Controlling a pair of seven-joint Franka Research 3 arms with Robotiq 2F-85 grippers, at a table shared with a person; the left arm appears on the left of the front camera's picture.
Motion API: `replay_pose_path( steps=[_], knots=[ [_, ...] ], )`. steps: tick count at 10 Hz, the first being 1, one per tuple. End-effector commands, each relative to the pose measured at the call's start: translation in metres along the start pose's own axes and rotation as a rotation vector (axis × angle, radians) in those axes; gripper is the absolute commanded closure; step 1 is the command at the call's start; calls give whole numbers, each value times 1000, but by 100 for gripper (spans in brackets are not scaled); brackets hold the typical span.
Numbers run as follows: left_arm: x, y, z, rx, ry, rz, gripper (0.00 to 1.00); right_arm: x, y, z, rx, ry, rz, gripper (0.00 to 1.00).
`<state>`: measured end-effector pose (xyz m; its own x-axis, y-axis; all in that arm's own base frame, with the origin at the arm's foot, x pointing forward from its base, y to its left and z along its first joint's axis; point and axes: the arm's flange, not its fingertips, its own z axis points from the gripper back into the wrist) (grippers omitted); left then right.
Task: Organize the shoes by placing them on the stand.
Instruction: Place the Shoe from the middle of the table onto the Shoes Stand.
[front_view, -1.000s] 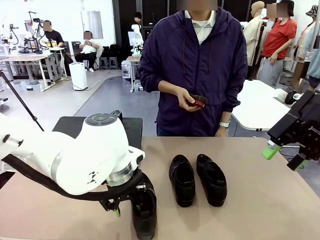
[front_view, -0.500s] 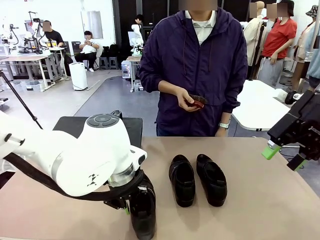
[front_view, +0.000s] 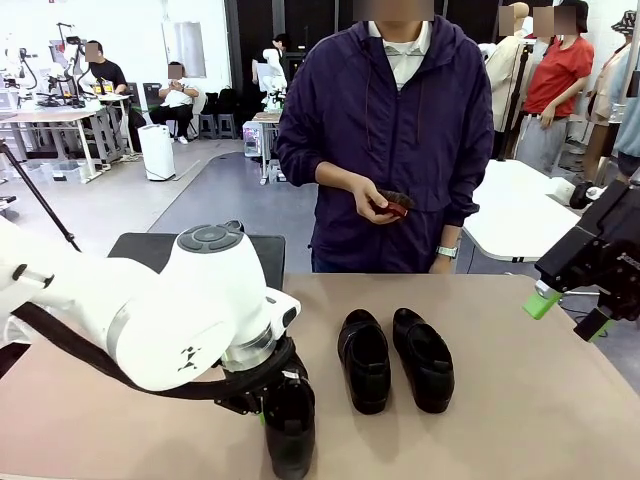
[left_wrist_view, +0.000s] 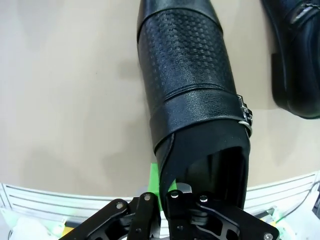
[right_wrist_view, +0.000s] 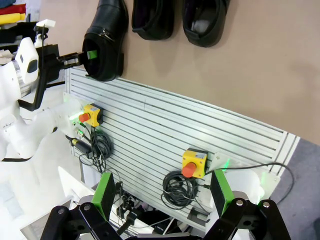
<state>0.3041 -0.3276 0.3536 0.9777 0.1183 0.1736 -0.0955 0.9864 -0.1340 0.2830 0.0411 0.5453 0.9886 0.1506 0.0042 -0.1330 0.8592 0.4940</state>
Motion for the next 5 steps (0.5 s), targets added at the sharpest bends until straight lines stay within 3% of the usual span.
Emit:
replay_pose_path(
  steps=[1, 3, 5],
  knots=[
    [-1, -1, 50, -6, -32, -10, 100, 1, 2, 6, 3, 5, -6, 0],
    [-23, 11, 115, -60, -128, -86, 100, 1, 2, 6, 3, 5, -6, 0],
    [-35, 21, 136, -46, -175, -102, 100, 1, 2, 6, 3, 5, -6, 0]
  ],
)
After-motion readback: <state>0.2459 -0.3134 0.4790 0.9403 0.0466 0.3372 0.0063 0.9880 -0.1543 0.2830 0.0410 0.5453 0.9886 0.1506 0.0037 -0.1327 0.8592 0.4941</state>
